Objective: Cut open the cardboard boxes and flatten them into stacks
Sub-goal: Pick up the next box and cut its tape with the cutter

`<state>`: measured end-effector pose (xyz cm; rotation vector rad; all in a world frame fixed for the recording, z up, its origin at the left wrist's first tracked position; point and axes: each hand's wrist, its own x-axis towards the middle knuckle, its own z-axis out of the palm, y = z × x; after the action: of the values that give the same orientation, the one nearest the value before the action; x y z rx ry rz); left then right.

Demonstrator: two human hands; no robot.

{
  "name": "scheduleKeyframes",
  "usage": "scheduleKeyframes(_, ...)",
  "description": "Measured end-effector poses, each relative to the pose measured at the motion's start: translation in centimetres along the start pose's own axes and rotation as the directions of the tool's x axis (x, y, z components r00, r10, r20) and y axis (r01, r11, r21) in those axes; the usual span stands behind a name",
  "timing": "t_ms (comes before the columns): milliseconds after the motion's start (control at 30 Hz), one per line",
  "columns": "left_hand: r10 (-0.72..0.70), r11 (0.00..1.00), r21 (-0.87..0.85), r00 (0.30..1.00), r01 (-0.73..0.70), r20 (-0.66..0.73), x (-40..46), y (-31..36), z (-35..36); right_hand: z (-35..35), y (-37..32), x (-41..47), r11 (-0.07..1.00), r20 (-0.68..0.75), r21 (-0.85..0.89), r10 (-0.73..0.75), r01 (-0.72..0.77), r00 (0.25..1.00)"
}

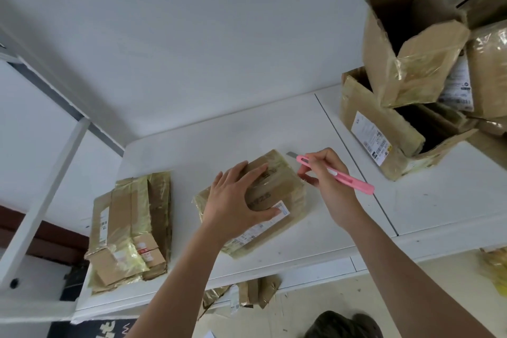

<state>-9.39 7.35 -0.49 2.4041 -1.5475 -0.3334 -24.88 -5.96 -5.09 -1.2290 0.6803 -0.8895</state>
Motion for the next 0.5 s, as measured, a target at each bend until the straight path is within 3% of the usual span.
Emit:
scheduleKeyframes(200,0.043,0.999,-0.006,0.999,-0.043,-0.026,-0.22,-0.45,0.22,0.52,-0.22,0.82,0.999,0.064,-0.037,0.042,-0.040,0.997)
scheduleKeyframes(500,0.039,0.999,-0.007,0.999,-0.040,-0.017,-0.34,-0.48,0.25,0.93,-0.05,0.41,0.999,0.009,-0.034,0.027,-0.027,1.000)
